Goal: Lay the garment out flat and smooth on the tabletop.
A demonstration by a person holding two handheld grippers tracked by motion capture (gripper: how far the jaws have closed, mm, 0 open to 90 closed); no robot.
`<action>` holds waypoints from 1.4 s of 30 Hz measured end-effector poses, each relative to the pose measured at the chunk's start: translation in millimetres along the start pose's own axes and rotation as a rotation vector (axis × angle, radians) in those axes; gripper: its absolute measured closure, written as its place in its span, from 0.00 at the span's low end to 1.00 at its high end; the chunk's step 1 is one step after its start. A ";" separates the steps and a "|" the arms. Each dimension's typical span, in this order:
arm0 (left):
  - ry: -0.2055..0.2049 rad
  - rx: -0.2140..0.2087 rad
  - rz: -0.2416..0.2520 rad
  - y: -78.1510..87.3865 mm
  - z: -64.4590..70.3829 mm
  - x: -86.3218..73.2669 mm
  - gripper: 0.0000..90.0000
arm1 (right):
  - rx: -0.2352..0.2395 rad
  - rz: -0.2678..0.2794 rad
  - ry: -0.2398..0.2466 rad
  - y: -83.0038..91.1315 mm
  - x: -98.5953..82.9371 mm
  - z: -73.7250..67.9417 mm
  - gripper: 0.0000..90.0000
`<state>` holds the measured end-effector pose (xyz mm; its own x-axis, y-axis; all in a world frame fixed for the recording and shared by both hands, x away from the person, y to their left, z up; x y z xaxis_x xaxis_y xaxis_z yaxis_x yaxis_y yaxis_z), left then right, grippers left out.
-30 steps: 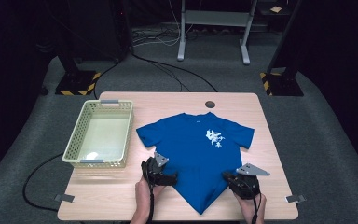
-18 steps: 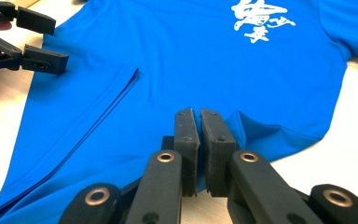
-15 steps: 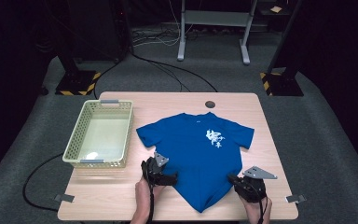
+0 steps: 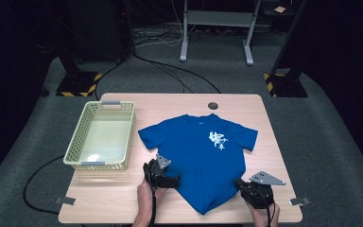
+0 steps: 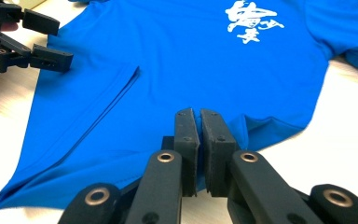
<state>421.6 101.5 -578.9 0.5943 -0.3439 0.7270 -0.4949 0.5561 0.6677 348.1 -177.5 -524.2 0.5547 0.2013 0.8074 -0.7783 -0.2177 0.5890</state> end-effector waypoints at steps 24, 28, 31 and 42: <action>0.000 0.000 0.000 0.0 0.0 0.0 0.04 | -0.013 -0.039 -0.031 40.8 -28.7 16.1 0.90; 0.000 0.000 0.000 0.0 0.0 0.0 0.04 | 0.003 -0.036 -0.035 55.5 -28.9 17.6 0.84; 0.000 0.000 0.000 0.0 0.0 0.0 0.04 | -0.004 -0.027 -0.039 64.4 -27.8 20.6 0.79; 0.000 0.000 0.000 0.0 0.0 0.0 0.04 | -0.037 -0.030 -0.109 52.8 -27.5 42.8 0.51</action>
<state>421.6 101.5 -578.9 0.5942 -0.3443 0.7269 -0.4948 0.5560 0.6678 304.3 -235.4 -513.8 0.6051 0.1013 0.7896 -0.7701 -0.1771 0.6129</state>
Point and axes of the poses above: each handheld gripper's, and its own axes: y roughly backward along the jaws, x roughly out of its top, z roughly to its right, the point moved 7 cm from there along -y, roughly forward along the jaws, and after that the axes turned 14 degrees about -x, right-handed, at the moved point
